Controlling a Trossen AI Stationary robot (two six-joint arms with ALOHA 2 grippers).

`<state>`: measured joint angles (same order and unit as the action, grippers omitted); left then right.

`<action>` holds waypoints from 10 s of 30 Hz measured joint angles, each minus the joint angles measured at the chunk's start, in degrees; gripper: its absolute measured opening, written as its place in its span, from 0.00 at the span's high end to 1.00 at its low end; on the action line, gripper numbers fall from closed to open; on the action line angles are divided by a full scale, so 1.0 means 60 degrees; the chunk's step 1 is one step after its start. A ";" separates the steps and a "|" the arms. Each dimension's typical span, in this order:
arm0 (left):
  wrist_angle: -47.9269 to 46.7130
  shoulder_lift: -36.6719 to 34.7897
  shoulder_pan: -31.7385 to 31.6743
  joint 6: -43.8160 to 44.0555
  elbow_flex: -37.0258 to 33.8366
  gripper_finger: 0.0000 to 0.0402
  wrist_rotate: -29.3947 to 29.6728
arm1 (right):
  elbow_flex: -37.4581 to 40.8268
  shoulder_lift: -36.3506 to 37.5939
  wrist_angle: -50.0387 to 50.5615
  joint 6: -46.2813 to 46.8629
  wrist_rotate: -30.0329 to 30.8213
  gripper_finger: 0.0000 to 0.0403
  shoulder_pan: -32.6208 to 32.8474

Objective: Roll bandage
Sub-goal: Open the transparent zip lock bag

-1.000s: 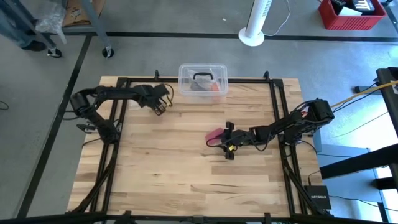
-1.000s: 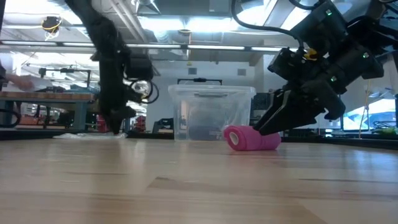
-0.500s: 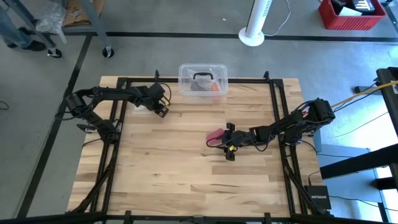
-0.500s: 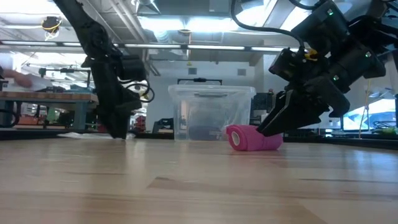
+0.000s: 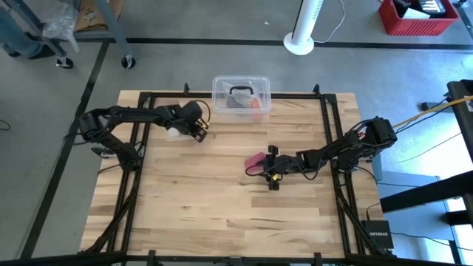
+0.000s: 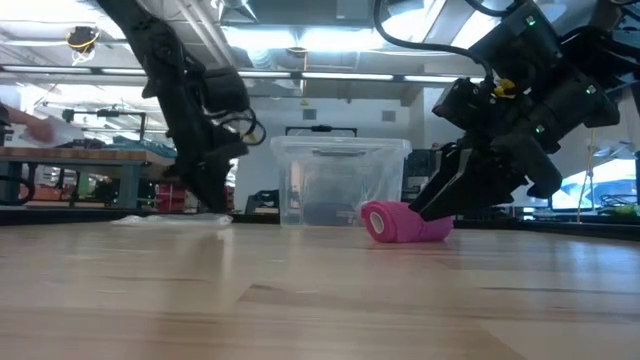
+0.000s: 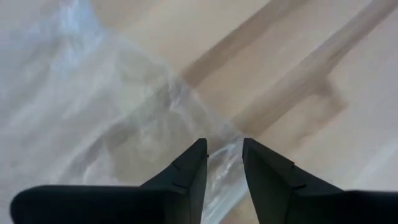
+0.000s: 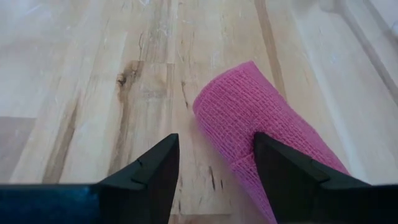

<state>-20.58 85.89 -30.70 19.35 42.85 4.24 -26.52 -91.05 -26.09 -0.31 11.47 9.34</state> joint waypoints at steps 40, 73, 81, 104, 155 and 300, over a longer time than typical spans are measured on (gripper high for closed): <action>-0.0243 0.0247 0.1175 -0.3374 -0.0973 0.85 0.1078 | -0.0007 0.0005 0.0015 0.0221 0.0075 0.48 0.0002; -0.1621 -0.1128 0.5424 -0.1910 0.2759 1.00 0.0772 | -0.2027 0.3124 0.2155 -0.2488 0.1092 0.48 0.1538; -0.1933 -0.0780 0.5410 -0.0899 0.1732 0.96 0.1236 | -0.2018 0.2624 0.2812 -0.2132 0.1168 0.48 0.1432; -0.2833 -0.0831 0.5359 0.0955 -0.0568 0.59 0.1119 | -0.2018 0.1770 0.2772 -0.1998 0.1269 0.48 0.1435; -0.0705 -0.1395 0.7003 0.0597 0.2389 0.99 -0.2637 | -0.2018 0.1312 -0.0958 -0.6549 0.3212 0.48 0.2844; 0.6443 0.1654 0.8022 -0.7877 0.2411 0.82 0.9145 | -0.4838 0.1714 0.5472 0.2093 0.0055 0.99 -0.0805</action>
<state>18.07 95.82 17.43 -27.92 57.32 59.11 -55.55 -80.76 6.75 12.25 11.80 4.51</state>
